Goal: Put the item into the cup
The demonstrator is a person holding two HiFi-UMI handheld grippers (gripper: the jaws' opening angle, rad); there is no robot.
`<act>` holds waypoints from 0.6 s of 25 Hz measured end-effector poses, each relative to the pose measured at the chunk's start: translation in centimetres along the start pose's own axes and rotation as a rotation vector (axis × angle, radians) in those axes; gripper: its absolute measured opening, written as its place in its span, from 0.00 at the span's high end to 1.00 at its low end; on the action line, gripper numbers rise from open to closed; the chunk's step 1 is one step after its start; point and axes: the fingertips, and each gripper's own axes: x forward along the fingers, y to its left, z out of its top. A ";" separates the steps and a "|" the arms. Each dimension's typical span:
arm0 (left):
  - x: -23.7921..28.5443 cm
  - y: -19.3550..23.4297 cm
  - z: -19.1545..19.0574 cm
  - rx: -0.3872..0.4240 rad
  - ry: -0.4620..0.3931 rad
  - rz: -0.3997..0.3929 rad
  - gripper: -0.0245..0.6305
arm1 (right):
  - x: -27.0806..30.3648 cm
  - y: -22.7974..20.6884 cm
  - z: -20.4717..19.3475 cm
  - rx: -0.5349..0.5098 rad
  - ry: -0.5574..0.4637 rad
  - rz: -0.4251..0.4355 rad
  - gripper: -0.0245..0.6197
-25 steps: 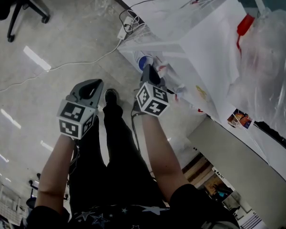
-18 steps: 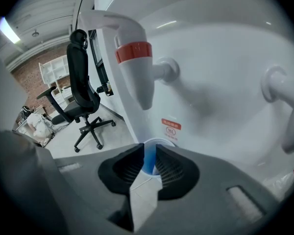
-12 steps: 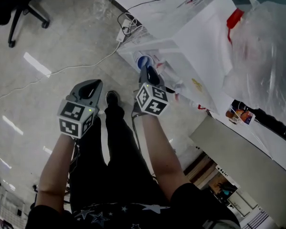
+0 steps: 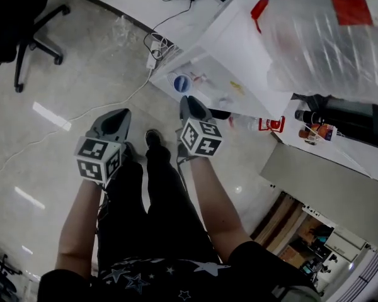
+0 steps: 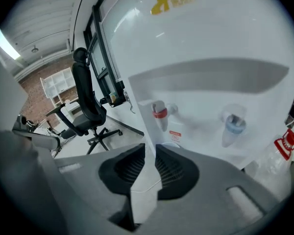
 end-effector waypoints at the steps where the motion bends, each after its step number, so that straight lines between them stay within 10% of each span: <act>1: -0.6 -0.4 0.3 0.003 0.004 -0.008 0.95 | -1.0 0.3 0.2 0.009 -0.004 -0.004 0.86; 15: -8.1 -4.7 1.7 0.053 0.015 -0.085 0.95 | -13.4 5.0 -0.5 0.035 -0.010 -0.034 0.96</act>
